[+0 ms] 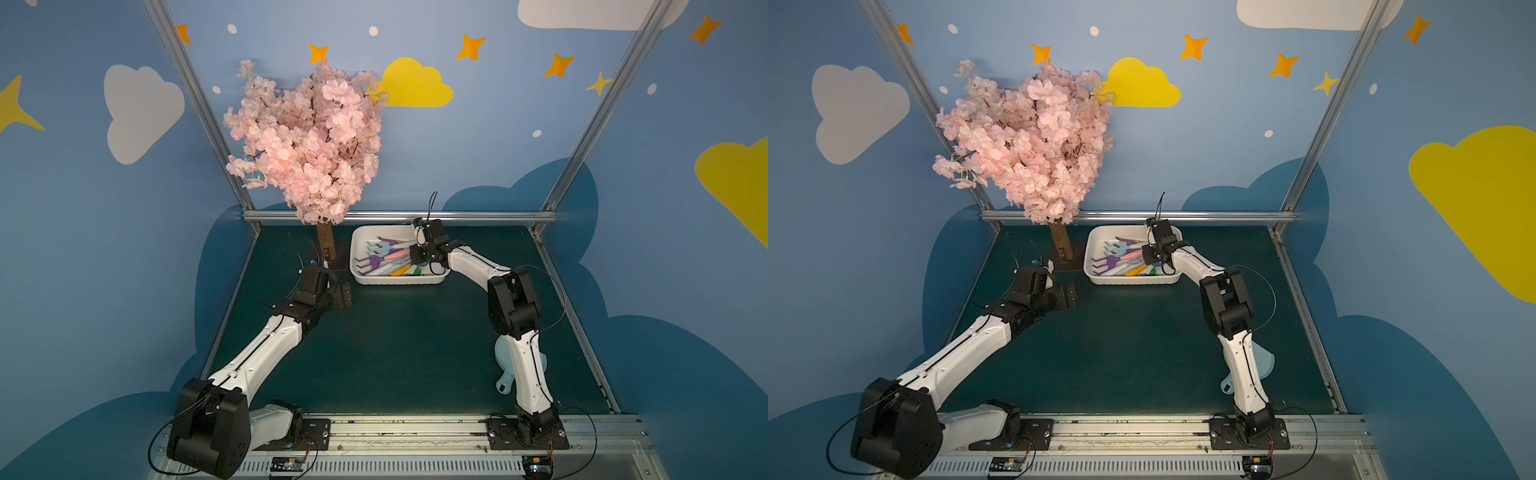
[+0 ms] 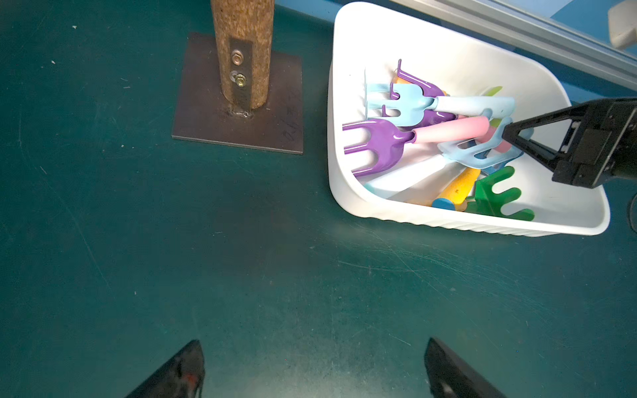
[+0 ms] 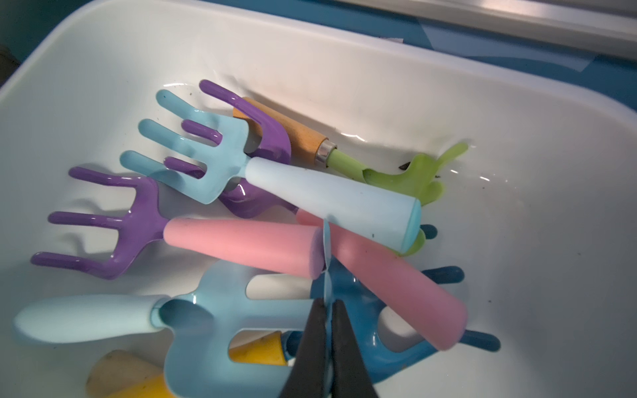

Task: Take the hand rake out of the storage box
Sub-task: Pick up the rake from the storage box.

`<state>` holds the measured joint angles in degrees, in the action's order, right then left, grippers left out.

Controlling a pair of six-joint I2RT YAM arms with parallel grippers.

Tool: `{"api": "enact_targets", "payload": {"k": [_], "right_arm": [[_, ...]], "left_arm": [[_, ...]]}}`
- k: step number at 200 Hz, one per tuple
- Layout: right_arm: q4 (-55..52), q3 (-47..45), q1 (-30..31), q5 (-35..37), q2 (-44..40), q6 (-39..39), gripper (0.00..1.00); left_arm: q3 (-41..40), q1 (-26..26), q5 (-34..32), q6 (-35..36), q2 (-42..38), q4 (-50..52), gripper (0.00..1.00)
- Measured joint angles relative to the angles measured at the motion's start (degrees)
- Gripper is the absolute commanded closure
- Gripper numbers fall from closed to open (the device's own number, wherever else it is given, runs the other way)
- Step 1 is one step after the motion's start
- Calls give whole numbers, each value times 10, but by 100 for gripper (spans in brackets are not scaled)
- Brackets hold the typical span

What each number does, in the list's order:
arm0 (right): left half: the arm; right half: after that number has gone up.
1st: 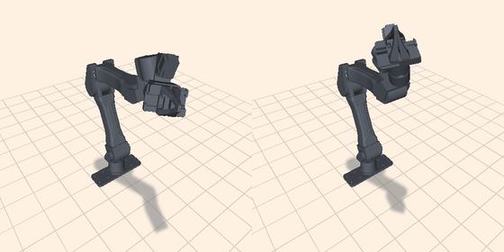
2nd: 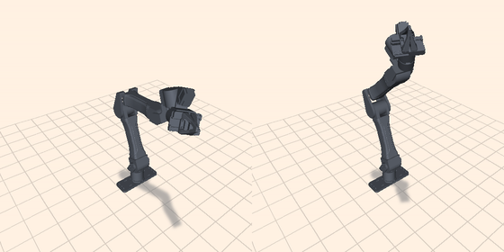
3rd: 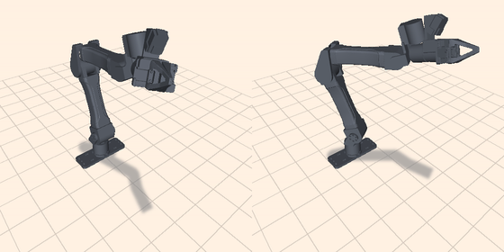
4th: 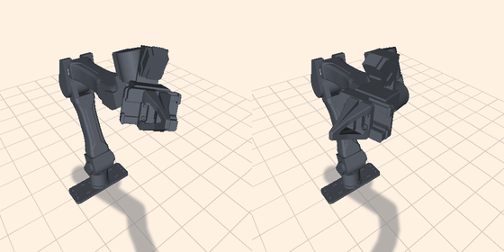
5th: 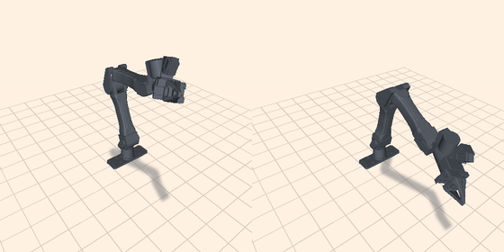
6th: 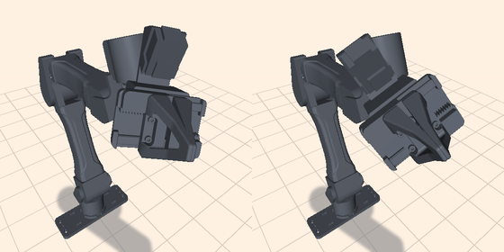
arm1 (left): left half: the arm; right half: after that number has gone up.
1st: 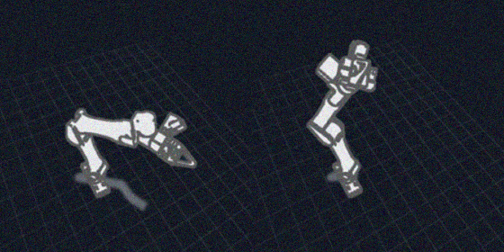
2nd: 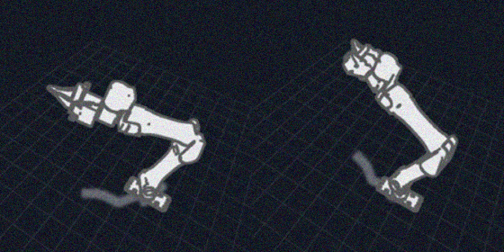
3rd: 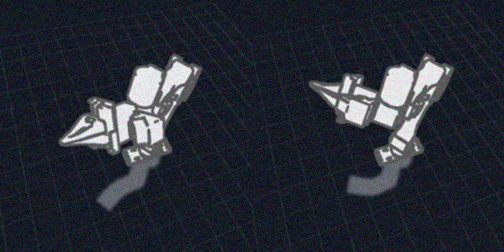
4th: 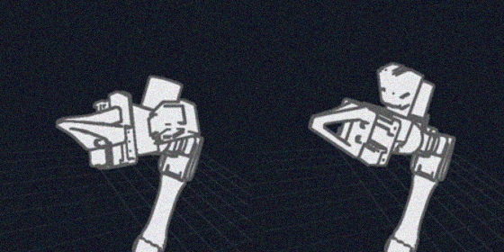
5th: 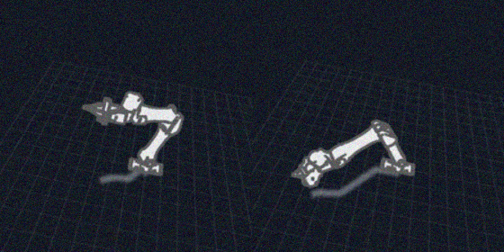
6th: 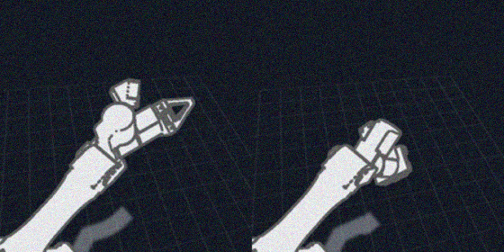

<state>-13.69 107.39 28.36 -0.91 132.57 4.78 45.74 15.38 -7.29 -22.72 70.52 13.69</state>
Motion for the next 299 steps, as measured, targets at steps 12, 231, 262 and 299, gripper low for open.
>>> {"api": "enact_targets", "payload": {"k": [12, 231, 262, 299], "right_arm": [[1, 0, 0, 0, -1, -7, 100], [214, -512, -14, -88, -452, -106, 100], [245, -529, -11, -123, -456, -108, 100], [256, -542, -11, -155, -471, -113, 100]], "left_arm": [[0, 0, 0, 0, -3, 0, 0], [84, 182, 153, 146, 76, -42, 19], [111, 213, 164, 180, 151, -43, 26], [137, 234, 154, 198, 202, -33, 40]]}}
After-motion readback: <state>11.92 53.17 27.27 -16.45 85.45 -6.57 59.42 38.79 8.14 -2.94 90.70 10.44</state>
